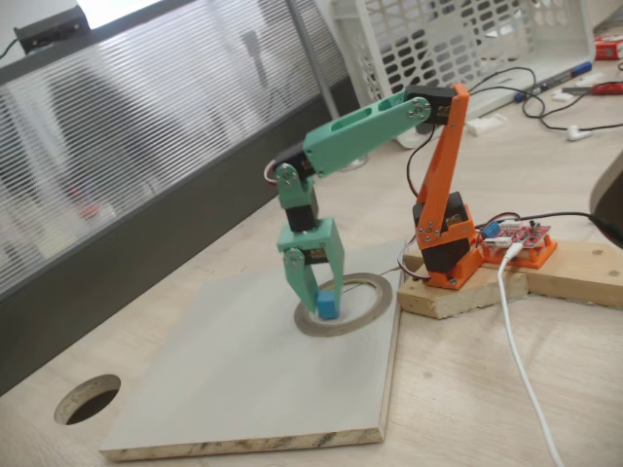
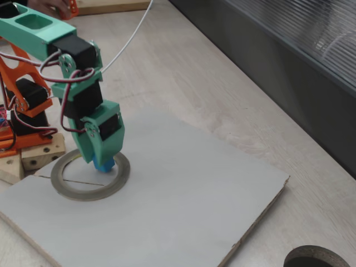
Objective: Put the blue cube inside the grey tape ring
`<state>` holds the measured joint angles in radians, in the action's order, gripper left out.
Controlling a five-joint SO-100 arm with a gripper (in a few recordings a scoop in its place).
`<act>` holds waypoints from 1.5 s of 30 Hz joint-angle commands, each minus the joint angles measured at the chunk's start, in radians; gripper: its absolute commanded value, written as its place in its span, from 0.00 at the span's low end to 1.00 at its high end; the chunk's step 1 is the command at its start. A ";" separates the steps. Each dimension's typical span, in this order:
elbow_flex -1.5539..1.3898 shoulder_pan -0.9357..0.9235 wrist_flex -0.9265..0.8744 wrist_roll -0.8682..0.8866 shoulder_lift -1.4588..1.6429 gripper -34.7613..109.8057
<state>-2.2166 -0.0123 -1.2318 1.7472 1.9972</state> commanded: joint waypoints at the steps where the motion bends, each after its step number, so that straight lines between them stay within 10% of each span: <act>1: -0.051 -0.051 0.031 0.014 0.058 0.33; 45: -0.052 -0.137 0.017 0.026 0.060 0.34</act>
<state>-2.2718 -0.1319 -1.1965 1.7579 2.0279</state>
